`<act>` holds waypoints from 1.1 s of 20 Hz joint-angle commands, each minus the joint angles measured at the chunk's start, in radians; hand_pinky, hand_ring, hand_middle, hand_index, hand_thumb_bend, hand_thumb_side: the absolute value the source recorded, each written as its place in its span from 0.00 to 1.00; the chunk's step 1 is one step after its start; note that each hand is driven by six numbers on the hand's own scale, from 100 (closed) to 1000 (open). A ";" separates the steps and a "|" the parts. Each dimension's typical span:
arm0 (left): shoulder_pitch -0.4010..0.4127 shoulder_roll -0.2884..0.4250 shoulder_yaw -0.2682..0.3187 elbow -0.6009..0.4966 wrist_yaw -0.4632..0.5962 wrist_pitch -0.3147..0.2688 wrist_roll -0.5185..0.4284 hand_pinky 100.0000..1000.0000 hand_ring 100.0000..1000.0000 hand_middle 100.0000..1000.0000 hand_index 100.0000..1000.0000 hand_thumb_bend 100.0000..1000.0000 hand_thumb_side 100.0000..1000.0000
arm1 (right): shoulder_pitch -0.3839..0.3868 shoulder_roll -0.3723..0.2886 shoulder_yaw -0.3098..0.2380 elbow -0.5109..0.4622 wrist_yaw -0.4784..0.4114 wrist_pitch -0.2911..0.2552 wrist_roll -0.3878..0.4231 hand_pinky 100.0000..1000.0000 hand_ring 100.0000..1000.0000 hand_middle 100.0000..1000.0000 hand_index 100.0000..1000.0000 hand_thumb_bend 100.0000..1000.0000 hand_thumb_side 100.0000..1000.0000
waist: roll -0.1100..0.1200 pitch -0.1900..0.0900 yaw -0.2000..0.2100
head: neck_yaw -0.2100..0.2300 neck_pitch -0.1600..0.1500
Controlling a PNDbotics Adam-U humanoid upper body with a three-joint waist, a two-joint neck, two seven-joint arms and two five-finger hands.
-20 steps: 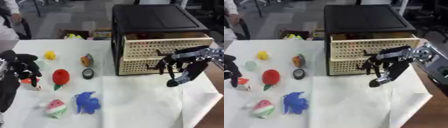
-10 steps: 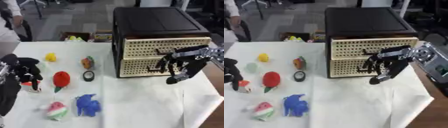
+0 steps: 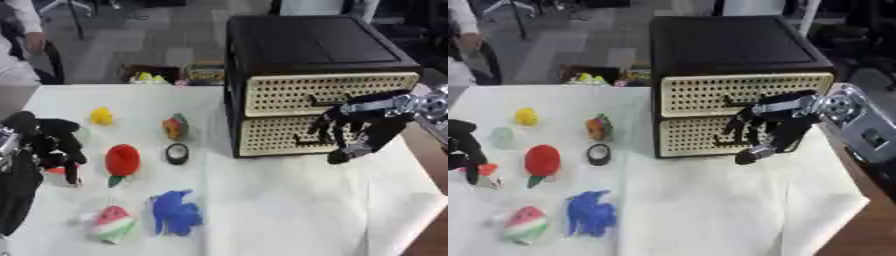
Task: Pick up objects from table and place into drawer.
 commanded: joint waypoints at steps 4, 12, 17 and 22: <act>-0.012 0.001 0.007 -0.018 -0.001 -0.004 -0.006 0.21 0.41 0.41 0.64 0.00 0.98 | -0.010 -0.017 -0.015 0.001 0.011 -0.013 0.001 0.00 0.47 0.64 0.85 0.48 0.47 | 0.001 -0.011 0.006 | 0.007 -0.012; -0.012 0.004 0.012 -0.018 0.010 -0.008 -0.001 0.21 0.41 0.41 0.64 0.00 0.96 | 0.120 -0.106 -0.069 -0.171 -0.056 -0.043 -0.002 0.00 0.46 0.61 0.83 0.56 0.58 | 0.005 -0.031 0.004 | 0.031 0.007; -0.009 0.012 0.020 -0.018 0.032 -0.019 0.015 0.21 0.41 0.41 0.64 0.00 0.94 | 0.177 -0.103 -0.183 -0.304 -0.100 -0.058 -0.083 0.00 0.42 0.57 0.81 0.53 0.89 | 0.018 -0.061 -0.005 | 0.054 0.028; -0.012 0.026 0.026 -0.018 0.062 -0.041 0.037 0.21 0.41 0.41 0.64 0.00 0.91 | 0.184 -0.038 -0.287 -0.423 -0.107 -0.026 -0.296 0.00 0.40 0.53 0.78 0.41 1.00 | 0.032 -0.086 -0.018 | 0.067 0.051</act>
